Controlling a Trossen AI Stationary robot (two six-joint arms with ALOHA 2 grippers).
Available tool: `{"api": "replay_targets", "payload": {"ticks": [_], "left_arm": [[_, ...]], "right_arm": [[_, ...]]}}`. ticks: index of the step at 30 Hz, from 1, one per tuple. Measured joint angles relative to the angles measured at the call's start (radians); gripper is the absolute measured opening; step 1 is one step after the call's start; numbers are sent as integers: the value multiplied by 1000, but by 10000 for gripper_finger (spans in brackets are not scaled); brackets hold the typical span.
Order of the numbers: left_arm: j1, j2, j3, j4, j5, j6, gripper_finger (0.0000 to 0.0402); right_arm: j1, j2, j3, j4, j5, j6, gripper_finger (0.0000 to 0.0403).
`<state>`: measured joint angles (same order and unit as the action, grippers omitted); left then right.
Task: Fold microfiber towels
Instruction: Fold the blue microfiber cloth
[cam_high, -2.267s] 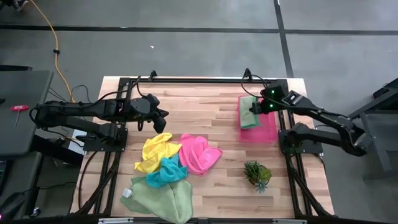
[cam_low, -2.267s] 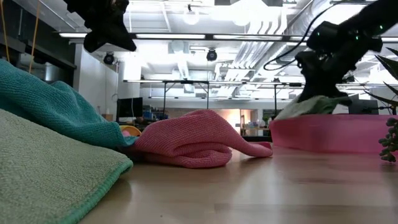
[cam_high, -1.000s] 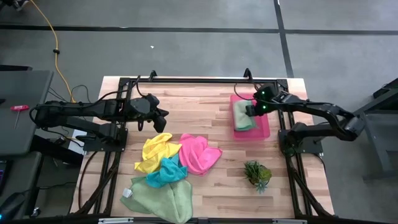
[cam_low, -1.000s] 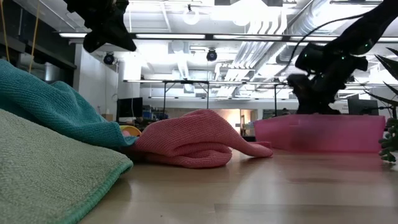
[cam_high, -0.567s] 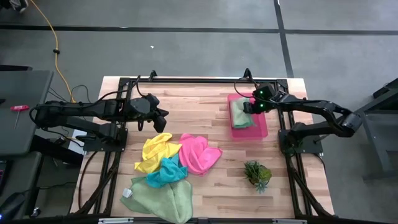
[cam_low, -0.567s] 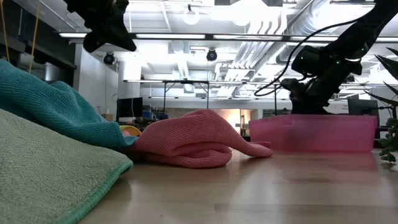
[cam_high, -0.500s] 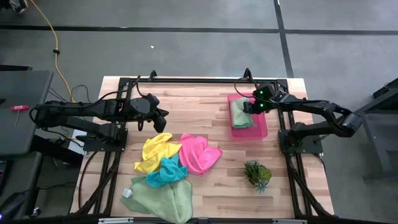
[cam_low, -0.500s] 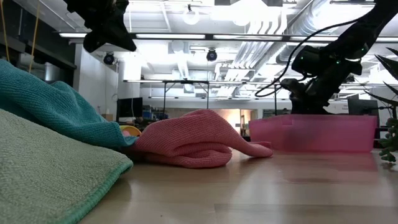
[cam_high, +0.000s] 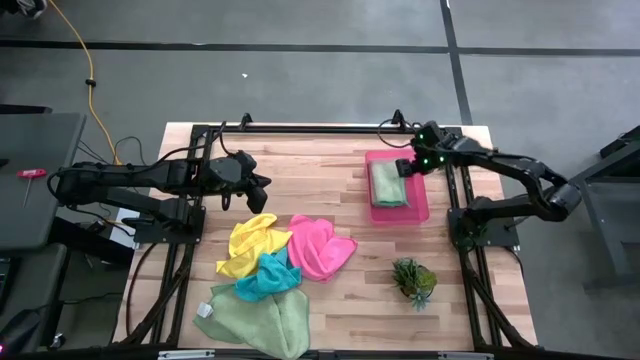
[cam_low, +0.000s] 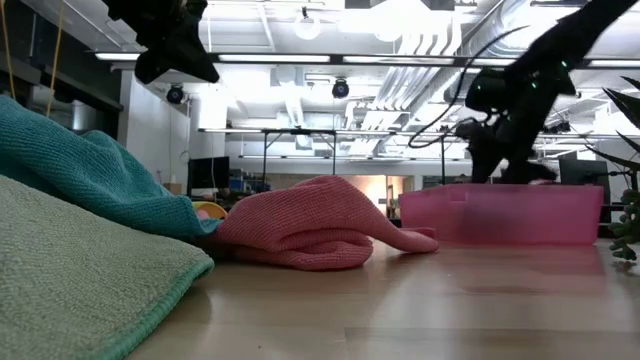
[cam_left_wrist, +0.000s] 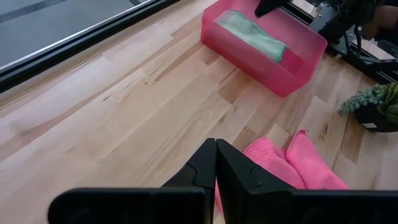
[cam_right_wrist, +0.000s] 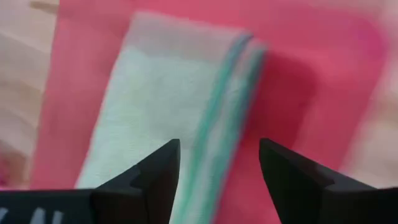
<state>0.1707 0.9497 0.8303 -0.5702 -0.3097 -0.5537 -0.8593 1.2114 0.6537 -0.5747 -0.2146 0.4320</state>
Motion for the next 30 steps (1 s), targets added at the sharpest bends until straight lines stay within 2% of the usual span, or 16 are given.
{"api": "replay_targets", "payload": {"ticks": [2,5,10,15,21,26,30], "left_arm": [[0,0,0,0,0,5,0],[0,0,0,0,1,15,0],[0,0,0,18,42,98,0],[0,0,0,114,141,264,0],[0,0,0,156,144,348,0],[0,0,0,156,145,367,6],[0,0,0,147,177,374,26]], "right_arm": [[0,0,70,-63,45,-47,211],[4,-1,169,-111,42,-100,211],[76,-54,244,-35,20,-142,211],[223,-139,156,183,-3,-50,211],[423,-174,9,556,-4,88,211],[525,-171,-1,661,33,32,211],[557,-171,-1,690,45,-14,211]]}}
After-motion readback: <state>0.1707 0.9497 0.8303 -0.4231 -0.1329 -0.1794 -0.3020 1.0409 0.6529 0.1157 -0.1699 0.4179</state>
